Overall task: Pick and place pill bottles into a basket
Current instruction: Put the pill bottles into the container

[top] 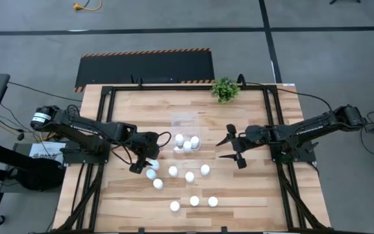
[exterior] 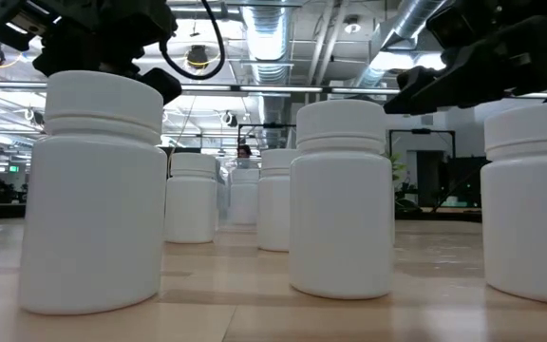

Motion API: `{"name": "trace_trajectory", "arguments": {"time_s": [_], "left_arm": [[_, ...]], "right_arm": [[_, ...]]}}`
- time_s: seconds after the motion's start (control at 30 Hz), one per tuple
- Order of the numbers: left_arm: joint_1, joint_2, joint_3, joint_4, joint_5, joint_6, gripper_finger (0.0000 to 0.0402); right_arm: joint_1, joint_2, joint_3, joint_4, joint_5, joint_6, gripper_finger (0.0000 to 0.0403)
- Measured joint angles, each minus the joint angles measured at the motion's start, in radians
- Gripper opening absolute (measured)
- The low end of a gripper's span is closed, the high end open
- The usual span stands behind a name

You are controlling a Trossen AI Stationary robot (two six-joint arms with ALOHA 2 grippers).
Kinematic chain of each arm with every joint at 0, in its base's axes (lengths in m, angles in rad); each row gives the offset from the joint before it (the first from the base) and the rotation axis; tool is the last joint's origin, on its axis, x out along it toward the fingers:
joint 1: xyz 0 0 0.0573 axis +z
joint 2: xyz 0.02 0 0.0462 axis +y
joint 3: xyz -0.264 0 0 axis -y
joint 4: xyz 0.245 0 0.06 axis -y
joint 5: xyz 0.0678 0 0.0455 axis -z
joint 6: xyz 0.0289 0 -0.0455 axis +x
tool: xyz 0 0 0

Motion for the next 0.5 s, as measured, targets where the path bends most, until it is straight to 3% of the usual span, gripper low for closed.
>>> {"name": "trace_trajectory", "arguments": {"time_s": [0.5], "left_arm": [[-0.001, 0.0, -0.001, -0.028, -0.043, 0.007, 0.021]], "right_arm": [[0.002, 0.0, 0.0, -0.026, 0.002, 0.027, 0.023]]}}
